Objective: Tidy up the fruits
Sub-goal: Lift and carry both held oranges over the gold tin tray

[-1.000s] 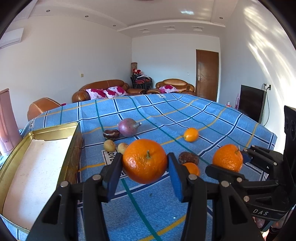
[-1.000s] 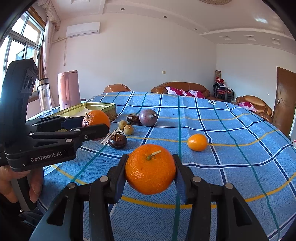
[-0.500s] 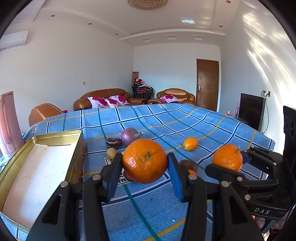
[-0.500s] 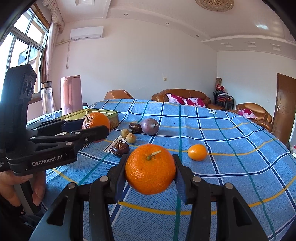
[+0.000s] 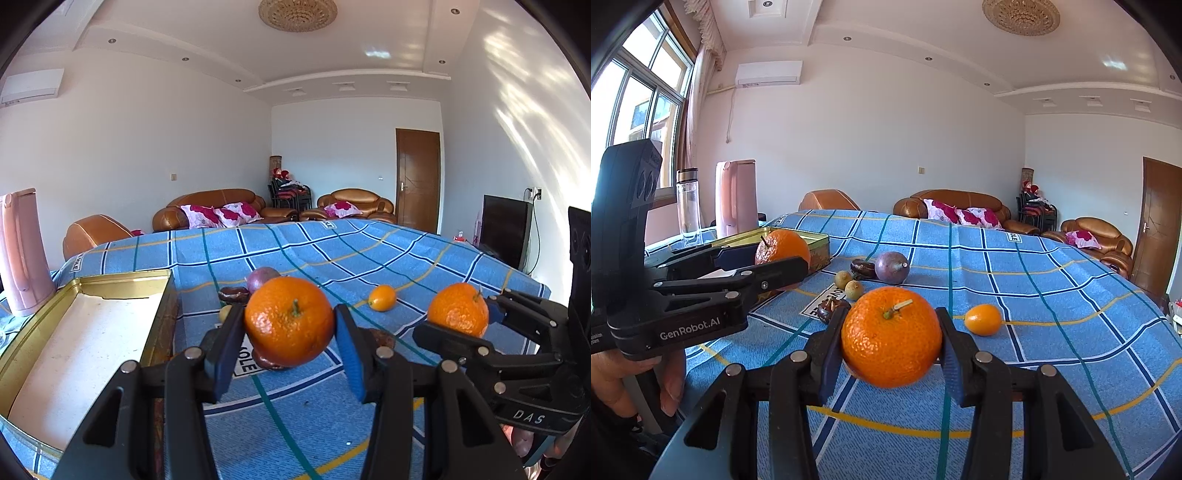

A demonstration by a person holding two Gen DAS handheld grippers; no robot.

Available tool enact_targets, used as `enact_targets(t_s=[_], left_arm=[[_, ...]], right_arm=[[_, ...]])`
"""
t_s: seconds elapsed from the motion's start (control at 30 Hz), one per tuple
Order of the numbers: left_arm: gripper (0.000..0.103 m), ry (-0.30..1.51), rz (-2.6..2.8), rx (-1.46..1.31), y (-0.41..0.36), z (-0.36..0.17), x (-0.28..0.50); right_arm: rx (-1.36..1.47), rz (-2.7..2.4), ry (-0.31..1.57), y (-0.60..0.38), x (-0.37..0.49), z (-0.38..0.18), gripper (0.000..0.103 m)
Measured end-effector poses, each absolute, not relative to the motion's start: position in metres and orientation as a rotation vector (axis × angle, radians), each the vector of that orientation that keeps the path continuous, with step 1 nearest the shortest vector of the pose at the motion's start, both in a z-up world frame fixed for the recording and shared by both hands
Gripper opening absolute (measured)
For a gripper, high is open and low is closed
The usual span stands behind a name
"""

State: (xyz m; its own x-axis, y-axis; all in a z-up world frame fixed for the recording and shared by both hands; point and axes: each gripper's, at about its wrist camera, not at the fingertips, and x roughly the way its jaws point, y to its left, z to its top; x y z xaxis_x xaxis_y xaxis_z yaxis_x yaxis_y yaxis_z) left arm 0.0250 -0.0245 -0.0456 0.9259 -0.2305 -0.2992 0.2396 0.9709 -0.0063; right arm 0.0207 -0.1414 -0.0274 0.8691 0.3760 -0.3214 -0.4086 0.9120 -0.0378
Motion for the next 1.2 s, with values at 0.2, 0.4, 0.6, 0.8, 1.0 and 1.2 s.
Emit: enact_targets(t_s=[0.2, 0.4, 0.6, 0.8, 1.0, 1.2], left_arm=[[0.050, 0.287, -0.235, 0.040, -0.026, -0.045, 0.022], [0.050, 0.256, -0.217, 0.058, -0.028, -0.041, 0.016], [0.050, 0.211, -0.199, 0.091, -0.030, -0.034, 0.008], [0.050, 0.184, -0.181, 0.105, -0.030, -0.027, 0.004], [0.050, 0.186, -0.158, 0.099, -0.024, -0.024, 0.005], [0.050, 0.181, -0.133, 0.089, -0.018, -0.019, 0.006]], right_arm=[[-0.109, 0.413, 0.305, -0.140, 0.020, -0.026, 0.048], [-0.114, 0.412, 0.295, -0.141, 0.019, -0.025, 0.048], [-0.122, 0.413, 0.278, -0.140, 0.019, -0.020, 0.048], [-0.137, 0.415, 0.254, -0.138, 0.018, -0.013, 0.048], [-0.142, 0.430, 0.248, -0.133, 0.020, -0.006, 0.048], [-0.157, 0.451, 0.234, -0.124, 0.023, 0.004, 0.048]])
